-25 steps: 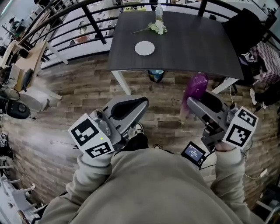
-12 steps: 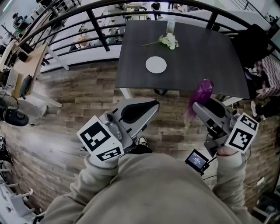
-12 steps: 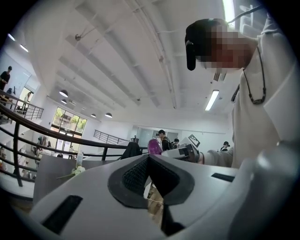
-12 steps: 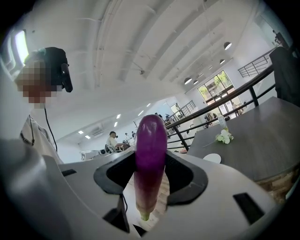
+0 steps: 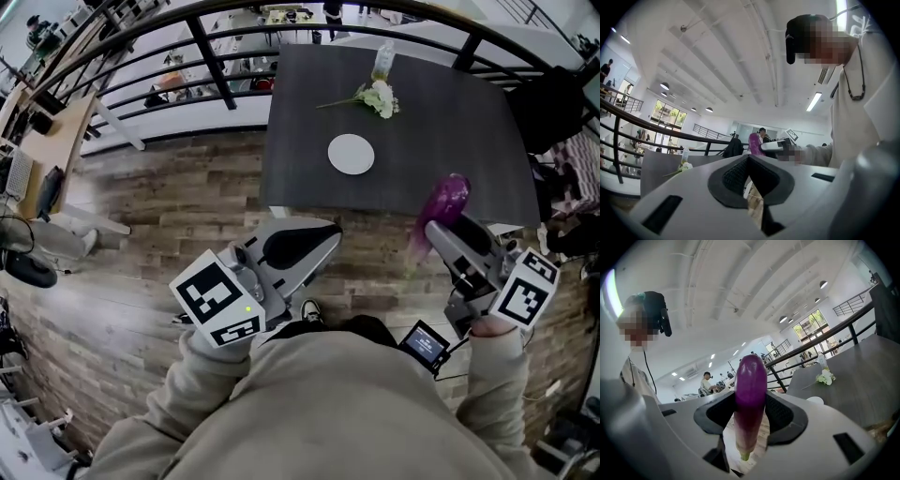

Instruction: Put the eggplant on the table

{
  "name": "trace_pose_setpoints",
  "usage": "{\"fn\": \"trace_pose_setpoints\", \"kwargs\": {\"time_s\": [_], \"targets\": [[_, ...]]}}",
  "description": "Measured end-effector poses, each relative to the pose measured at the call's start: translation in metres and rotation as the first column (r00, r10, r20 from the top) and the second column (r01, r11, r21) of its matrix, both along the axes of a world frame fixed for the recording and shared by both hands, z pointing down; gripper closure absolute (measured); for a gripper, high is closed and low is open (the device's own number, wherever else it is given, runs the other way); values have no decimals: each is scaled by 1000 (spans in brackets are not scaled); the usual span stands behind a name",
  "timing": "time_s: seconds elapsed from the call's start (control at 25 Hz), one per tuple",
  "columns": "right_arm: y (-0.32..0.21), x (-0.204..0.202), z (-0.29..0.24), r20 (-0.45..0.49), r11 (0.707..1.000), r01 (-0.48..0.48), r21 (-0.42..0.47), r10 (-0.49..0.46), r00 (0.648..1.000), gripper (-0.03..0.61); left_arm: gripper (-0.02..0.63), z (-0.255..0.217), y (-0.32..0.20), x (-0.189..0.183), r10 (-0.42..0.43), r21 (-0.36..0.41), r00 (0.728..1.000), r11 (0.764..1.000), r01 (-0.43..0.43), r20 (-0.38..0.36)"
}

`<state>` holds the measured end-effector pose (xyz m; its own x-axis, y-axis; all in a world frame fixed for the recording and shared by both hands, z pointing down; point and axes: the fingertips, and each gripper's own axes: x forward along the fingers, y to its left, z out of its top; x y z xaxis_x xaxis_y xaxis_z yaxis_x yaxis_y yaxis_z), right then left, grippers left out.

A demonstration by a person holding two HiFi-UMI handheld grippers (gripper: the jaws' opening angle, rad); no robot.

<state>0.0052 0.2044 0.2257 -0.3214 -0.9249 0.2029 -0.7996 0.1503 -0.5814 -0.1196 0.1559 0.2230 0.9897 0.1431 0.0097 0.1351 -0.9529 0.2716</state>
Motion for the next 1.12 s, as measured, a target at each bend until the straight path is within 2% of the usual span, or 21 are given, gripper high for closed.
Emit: {"fn": "trace_pose_setpoints", "kwargs": {"time_s": [0.24,0.4,0.8,1.12], "targets": [[-30,6,2,-39,1000,7,-10,-8,999,366,607,9,-30,2,-14,-40,1000,999,13,-4],[-49,22,1,-37,1000,19,-5,-19,999,366,607,6,-46,19,-22,-45,1000,999,22,-8],[-113,108,-9,-15,998,37,48,-36,999,366,607,-9,-105,108,-20,1,1000,1000,20,0],[-135,166,-3,-1,996,54,71,-55,999,367,607,-8,-127,169,-35,10,999,999,35,5]]}}
